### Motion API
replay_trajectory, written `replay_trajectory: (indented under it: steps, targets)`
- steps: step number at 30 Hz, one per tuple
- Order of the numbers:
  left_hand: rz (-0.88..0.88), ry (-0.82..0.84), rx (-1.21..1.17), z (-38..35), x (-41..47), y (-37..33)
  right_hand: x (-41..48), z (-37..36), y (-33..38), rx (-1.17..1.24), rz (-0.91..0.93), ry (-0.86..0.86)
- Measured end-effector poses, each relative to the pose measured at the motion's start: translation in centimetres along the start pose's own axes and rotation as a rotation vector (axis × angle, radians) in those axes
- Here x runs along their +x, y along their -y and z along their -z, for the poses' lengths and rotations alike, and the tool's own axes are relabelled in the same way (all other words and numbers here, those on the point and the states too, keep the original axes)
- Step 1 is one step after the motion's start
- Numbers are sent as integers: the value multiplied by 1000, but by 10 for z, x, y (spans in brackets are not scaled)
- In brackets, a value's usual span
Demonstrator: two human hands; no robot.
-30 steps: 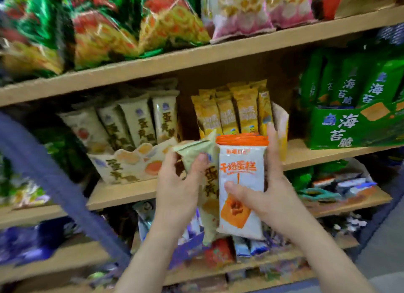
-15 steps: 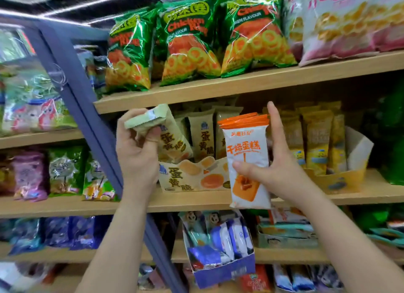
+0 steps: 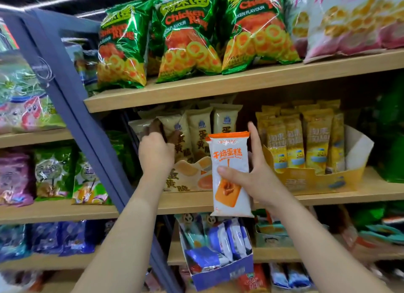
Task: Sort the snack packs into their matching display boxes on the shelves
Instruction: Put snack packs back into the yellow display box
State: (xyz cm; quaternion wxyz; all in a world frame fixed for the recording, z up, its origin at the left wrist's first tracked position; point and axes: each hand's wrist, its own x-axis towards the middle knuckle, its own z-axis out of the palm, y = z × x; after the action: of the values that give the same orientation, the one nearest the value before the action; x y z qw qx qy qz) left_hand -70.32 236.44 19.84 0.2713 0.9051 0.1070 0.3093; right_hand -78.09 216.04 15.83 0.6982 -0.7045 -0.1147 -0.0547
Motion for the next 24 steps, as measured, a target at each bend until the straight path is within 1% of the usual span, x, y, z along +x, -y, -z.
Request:
replay_trajectory:
  steps: [1, 2, 3, 4, 5, 6, 7, 8, 9, 10, 12, 13, 15, 17, 19, 22, 24]
  targets:
    - [34, -57, -82, 2, -7, -3, -3, -1, -1, 27, -2, -9]
    - [14, -123, -217, 4, -16, -4, -6, -3, -2, 47, 2, -26]
    - [-64, -156, -345, 9, -28, -8, -9, -3, -3, 56, 9, -49]
    - [-151, -106, -448, 13, -43, -11, -11, -3, -4, 56, 19, -78]
    - [-212, 46, -533, 18, -62, -17, -12, -3, -5, 47, 25, -105]
    - [-237, 282, -607, 21, -82, -24, -13, -3, -5, 41, 38, -124]
    - [-225, 534, -694, 21, -100, -30, -14, -4, -5, 42, 60, -149]
    - [-186, 721, -785, 18, -114, -33, -16, -5, -5, 49, 77, -166]
    - [-145, 799, -867, 10, -126, -33, -18, -5, -4, 50, 79, -174]
    - [-102, 787, -956, 3, -133, -31, -22, -3, -3, 56, 77, -177]
    - [23, 693, -1101, -4, -136, -29, -32, 5, 1, 112, 30, -142]
    - [81, 676, -1156, -6, -138, -28, -37, 11, 1, 124, -3, -125]
    - [191, 698, -1232, -10, -145, -29, -48, 23, 1, 97, -52, -96]
    - [289, 751, -1278, -11, -151, -31, -59, 35, 0, 60, -65, -109]
    - [349, 838, -1323, -12, -158, -35, -71, 49, -2, -4, -92, -154]
    - [330, 1054, -1332, -17, -175, -43, -97, 71, -5, -69, -133, -193]
    - [343, 1166, -1302, -28, -194, -51, -118, 87, -10, -103, -162, -210]
